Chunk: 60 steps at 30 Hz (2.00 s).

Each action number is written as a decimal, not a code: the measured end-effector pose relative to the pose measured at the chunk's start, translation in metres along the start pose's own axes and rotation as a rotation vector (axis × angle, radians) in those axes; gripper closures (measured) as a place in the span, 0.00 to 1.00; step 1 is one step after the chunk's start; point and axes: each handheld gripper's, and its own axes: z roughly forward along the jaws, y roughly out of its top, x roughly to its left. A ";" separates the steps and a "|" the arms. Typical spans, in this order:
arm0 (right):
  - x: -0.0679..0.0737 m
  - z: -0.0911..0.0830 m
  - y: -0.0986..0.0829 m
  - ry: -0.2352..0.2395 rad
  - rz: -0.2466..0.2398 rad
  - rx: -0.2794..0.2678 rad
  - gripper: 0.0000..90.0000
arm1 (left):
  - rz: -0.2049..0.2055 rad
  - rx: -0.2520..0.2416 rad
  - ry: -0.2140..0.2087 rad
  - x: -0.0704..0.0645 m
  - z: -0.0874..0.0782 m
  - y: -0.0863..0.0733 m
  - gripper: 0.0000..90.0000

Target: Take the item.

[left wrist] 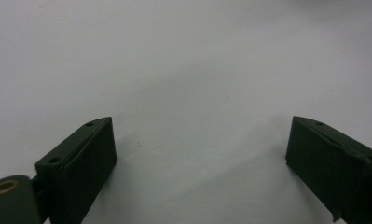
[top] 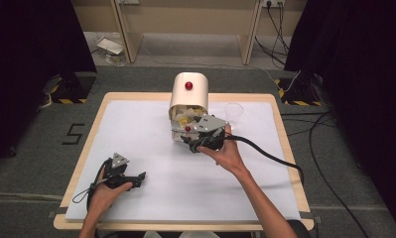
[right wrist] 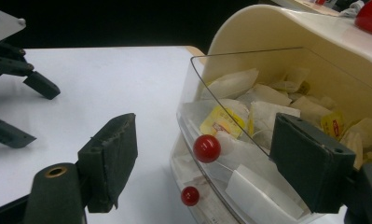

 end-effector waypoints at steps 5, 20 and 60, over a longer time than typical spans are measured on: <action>0.007 -0.005 -0.001 0.011 -0.014 0.006 0.27 | 0.000 0.000 0.000 0.000 0.000 0.000 0.08; 0.024 -0.018 -0.005 0.030 -0.046 0.009 0.27 | 0.001 0.000 0.001 0.000 0.000 0.000 0.08; 0.042 -0.033 -0.014 0.073 -0.027 0.006 0.31 | 0.002 0.000 0.003 0.000 0.000 0.000 0.08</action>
